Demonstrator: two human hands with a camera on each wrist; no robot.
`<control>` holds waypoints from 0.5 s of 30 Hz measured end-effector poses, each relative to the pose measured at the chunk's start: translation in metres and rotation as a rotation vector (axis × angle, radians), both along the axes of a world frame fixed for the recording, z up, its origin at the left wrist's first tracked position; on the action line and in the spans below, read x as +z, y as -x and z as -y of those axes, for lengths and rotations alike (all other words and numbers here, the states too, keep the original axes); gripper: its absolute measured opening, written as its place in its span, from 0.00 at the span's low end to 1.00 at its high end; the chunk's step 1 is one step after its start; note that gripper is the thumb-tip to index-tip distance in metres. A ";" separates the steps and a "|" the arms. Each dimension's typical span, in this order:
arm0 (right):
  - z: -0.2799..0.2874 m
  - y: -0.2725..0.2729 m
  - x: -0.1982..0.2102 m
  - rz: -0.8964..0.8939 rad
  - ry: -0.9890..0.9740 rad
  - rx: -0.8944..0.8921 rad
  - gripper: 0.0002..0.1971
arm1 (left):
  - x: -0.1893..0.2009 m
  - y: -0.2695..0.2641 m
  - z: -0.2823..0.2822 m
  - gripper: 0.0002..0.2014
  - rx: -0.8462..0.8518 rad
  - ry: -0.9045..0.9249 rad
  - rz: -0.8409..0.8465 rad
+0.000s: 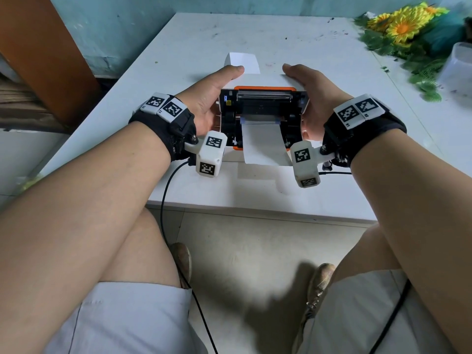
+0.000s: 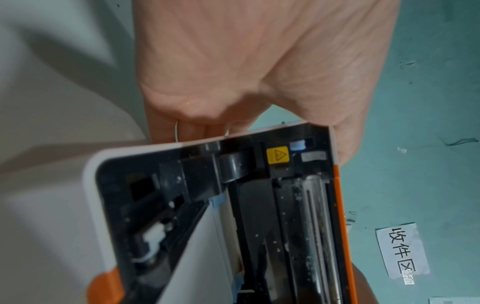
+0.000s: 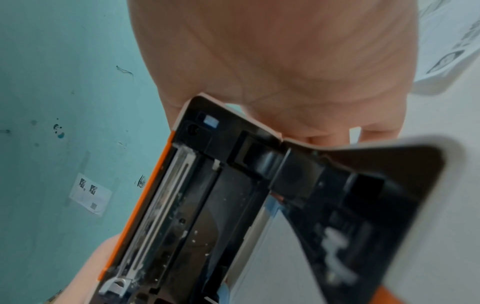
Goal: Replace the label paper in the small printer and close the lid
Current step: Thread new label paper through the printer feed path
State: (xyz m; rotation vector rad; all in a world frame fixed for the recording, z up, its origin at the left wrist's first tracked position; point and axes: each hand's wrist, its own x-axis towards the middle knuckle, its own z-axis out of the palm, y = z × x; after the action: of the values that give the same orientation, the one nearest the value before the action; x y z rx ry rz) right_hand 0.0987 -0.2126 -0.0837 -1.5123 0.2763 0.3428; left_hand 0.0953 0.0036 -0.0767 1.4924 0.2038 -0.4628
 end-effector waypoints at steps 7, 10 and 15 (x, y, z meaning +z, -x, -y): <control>0.001 -0.002 -0.001 -0.006 0.030 0.005 0.21 | -0.001 0.002 0.000 0.15 -0.006 -0.007 0.010; 0.001 -0.001 -0.002 -0.013 0.021 -0.001 0.20 | -0.001 0.002 -0.001 0.13 0.004 -0.002 0.015; 0.001 -0.003 -0.002 -0.001 0.032 -0.011 0.21 | -0.001 0.003 0.000 0.12 -0.005 0.006 0.024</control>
State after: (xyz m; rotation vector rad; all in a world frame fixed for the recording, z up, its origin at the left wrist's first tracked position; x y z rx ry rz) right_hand 0.1016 -0.2132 -0.0860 -1.5412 0.2923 0.3316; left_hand 0.0926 0.0037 -0.0779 1.4920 0.1794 -0.4493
